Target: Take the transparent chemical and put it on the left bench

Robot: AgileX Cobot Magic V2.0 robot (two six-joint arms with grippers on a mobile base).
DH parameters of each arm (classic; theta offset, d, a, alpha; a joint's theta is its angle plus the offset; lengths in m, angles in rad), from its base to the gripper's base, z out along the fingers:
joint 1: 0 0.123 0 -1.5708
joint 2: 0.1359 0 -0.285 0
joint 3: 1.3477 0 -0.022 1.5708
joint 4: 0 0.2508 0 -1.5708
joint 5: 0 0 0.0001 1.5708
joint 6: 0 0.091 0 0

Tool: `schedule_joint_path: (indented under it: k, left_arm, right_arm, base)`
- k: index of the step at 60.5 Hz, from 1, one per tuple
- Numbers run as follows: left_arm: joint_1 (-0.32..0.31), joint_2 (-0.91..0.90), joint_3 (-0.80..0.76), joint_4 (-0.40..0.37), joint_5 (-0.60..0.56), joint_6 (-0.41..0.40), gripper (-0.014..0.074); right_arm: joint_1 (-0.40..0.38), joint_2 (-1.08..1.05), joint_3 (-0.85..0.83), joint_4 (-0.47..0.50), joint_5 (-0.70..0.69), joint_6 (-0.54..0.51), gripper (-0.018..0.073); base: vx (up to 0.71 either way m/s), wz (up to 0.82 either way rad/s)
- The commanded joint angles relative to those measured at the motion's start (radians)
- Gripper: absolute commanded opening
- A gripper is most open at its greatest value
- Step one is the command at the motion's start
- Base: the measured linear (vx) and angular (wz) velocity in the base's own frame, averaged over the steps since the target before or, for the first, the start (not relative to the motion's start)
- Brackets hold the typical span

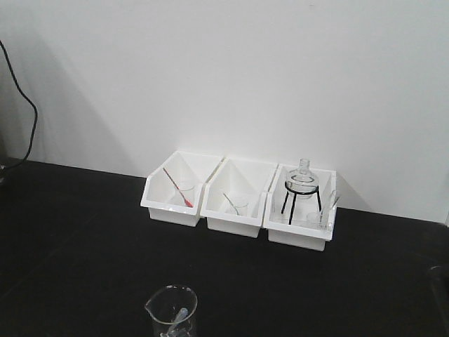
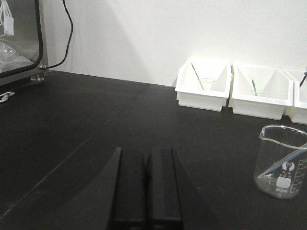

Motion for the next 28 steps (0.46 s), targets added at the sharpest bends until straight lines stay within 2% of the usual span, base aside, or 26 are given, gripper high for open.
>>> schedule_joint_path:
  k: [1,28]
  left_arm:
    - [-0.002,-0.019,0.016,-0.001,-0.078,-0.008,-0.0003]
    - [-0.002,-0.019,0.016,-0.001,-0.078,-0.008,-0.0003]
  right_arm:
    - [-0.004,-0.012,0.007,-0.010,-0.093,-0.007,-0.0008]
    - [-0.004,-0.012,0.007,-0.010,-0.093,-0.007,-0.0008]
  base:
    - [0.00,0.00]
    - [0.00,0.00]
